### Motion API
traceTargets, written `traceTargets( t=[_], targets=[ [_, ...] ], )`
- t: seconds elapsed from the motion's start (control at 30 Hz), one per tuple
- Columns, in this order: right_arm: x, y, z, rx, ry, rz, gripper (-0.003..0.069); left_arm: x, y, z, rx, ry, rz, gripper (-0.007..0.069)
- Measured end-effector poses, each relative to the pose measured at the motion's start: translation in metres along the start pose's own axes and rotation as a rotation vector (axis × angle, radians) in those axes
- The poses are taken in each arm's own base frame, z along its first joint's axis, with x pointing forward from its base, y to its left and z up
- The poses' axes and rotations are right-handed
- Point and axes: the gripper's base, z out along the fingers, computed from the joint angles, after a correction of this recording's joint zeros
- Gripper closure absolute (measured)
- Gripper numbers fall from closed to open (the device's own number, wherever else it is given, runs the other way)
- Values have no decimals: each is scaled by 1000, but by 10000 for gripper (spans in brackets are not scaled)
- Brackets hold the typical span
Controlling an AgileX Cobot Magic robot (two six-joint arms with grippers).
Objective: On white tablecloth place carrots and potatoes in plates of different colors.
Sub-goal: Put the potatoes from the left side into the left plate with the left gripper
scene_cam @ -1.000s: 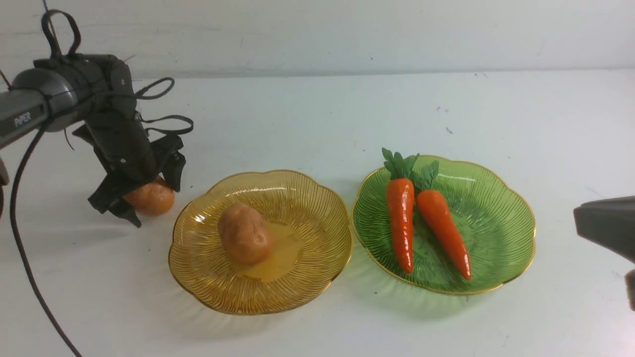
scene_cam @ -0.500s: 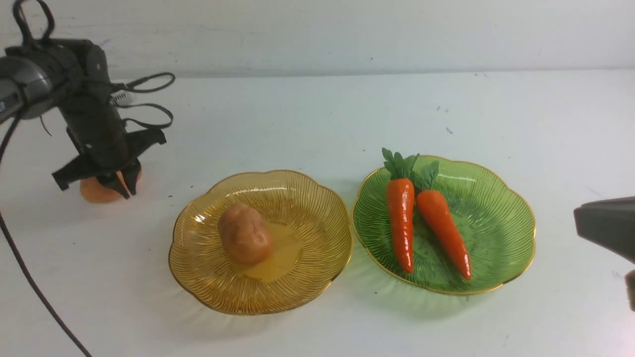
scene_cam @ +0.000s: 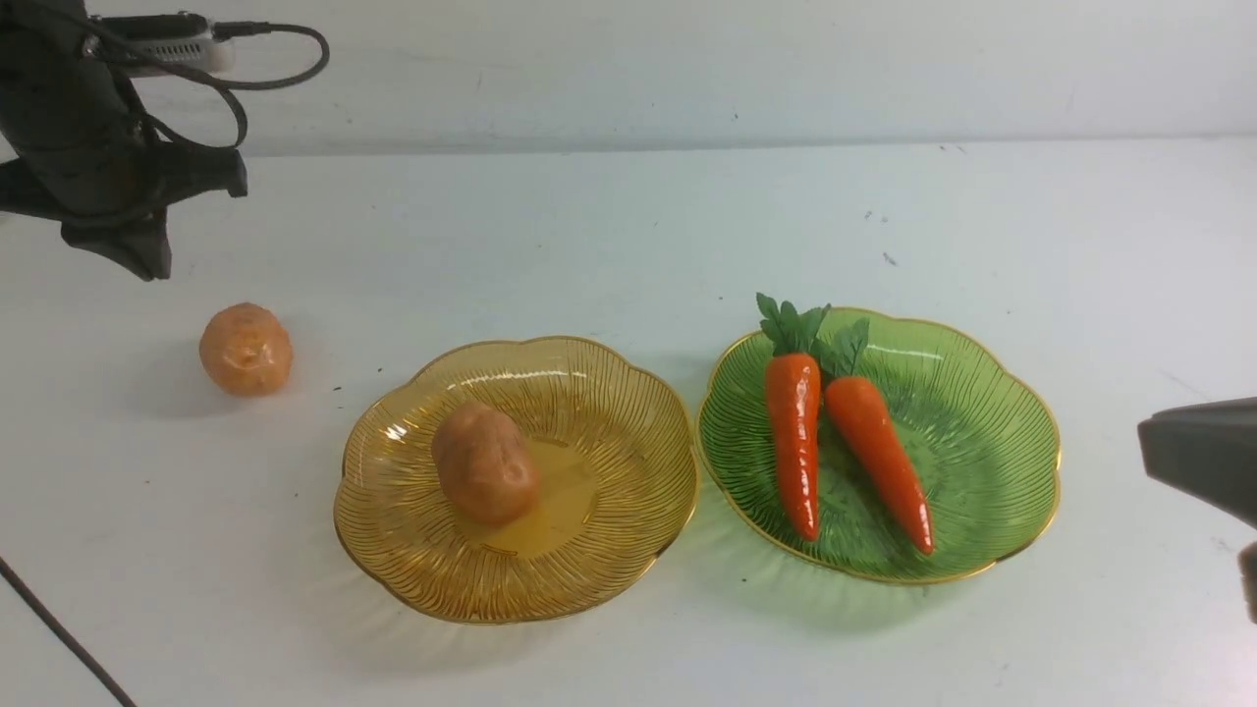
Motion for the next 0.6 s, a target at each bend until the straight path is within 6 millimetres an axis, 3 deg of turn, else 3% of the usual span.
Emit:
traceTargets(
  t=[0.23,0.4,0.6],
  targets=[
    [1,0,0,1,9,29,674,1,5,36,-106,33,-117,-37],
    [1,0,0,1,9,31,674,4,5,59,-135,58,-180,-59],
    [1,0,0,0,10,32,674,1,3,67,-123,17,-236,-62]
  ],
)
